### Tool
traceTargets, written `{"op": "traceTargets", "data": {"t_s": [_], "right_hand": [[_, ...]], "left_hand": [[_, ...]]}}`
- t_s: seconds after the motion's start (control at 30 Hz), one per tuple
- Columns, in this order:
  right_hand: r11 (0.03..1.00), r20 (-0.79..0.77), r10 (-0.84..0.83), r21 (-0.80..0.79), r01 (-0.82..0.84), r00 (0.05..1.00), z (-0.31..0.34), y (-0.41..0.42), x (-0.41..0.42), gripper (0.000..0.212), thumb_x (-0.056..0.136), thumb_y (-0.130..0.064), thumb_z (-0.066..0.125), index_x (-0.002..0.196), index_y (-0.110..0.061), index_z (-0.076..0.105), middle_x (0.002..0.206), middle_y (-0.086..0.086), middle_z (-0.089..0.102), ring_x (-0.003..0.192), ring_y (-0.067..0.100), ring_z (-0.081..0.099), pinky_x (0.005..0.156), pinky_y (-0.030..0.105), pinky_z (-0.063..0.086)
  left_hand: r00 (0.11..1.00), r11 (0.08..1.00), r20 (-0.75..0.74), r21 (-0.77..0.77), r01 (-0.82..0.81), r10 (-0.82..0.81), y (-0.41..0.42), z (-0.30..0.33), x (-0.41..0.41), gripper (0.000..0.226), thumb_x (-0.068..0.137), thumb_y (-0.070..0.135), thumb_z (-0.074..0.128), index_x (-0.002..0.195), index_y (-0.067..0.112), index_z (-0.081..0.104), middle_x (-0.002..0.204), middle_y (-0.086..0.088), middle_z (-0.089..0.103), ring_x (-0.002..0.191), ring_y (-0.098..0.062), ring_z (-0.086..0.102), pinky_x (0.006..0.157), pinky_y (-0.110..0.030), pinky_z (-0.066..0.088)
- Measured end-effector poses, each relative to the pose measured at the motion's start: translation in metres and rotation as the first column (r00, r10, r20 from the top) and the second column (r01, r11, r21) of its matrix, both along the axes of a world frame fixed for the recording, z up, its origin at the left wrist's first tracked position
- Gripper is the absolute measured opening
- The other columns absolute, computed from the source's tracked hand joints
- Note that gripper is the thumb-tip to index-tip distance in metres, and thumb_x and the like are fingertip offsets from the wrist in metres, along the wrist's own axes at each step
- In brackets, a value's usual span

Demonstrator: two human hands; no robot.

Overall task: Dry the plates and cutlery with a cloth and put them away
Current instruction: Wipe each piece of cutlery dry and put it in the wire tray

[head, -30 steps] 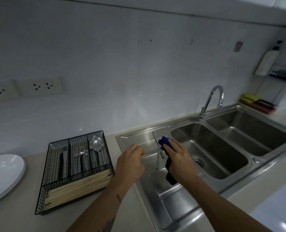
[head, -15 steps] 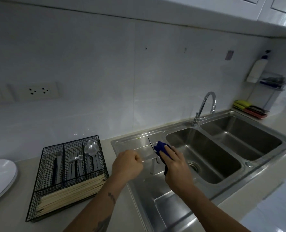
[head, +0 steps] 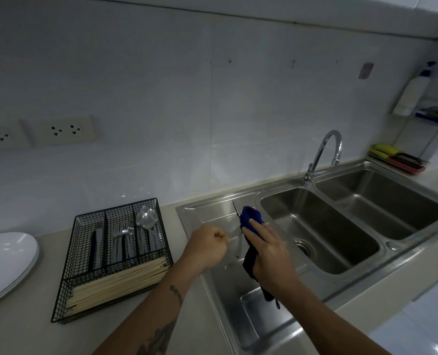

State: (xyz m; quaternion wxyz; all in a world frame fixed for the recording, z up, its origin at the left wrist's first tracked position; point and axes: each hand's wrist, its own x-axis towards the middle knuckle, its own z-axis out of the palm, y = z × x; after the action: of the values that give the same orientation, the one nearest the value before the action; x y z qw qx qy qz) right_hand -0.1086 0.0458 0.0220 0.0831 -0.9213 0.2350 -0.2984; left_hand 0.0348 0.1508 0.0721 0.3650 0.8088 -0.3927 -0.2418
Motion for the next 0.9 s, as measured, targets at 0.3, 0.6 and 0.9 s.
{"op": "traceTargets", "data": {"t_s": [0.3, 0.6, 0.9], "right_hand": [[0.979, 0.014, -0.158, 0.135, 0.155, 0.987, 0.004, -0.021, -0.022, 0.067, 0.073, 0.009, 0.065, 0.134, -0.016, 0.055, 0.137, 0.003, 0.053, 0.113, 0.028, 0.055, 0.092, 0.043, 0.051], [0.968, 0.189, -0.154, 0.225, 0.110, 0.970, 0.039, 0.001, -0.002, 0.063, 0.074, 0.013, 0.054, 0.131, -0.014, 0.058, 0.134, -0.001, 0.054, 0.113, 0.014, 0.052, 0.096, 0.017, 0.039], [0.997, 0.028, 0.044, 0.063, -0.046, 0.999, 0.007, 0.036, 0.014, 0.078, 0.071, 0.004, 0.066, 0.143, -0.016, 0.044, 0.151, 0.002, 0.038, 0.136, 0.022, 0.039, 0.108, 0.042, 0.037]], "left_hand": [[0.971, 0.990, -0.204, -0.036, -0.136, 0.126, -0.012, -0.018, -0.004, 0.017, 0.091, 0.019, 0.064, 0.075, 0.020, 0.069, 0.069, 0.005, 0.059, 0.066, -0.010, 0.053, 0.060, -0.023, 0.039], [0.957, 0.961, -0.178, -0.118, -0.251, 0.228, -0.033, 0.000, -0.002, 0.007, 0.085, 0.015, 0.065, 0.082, 0.018, 0.070, 0.072, 0.000, 0.068, 0.069, -0.015, 0.064, 0.064, -0.032, 0.054], [0.622, 0.823, -0.744, -0.177, -0.539, 0.247, -0.030, 0.014, -0.001, 0.011, 0.079, -0.008, 0.055, 0.081, -0.001, 0.063, 0.074, -0.016, 0.070, 0.068, -0.029, 0.071, 0.070, -0.040, 0.062]]}}
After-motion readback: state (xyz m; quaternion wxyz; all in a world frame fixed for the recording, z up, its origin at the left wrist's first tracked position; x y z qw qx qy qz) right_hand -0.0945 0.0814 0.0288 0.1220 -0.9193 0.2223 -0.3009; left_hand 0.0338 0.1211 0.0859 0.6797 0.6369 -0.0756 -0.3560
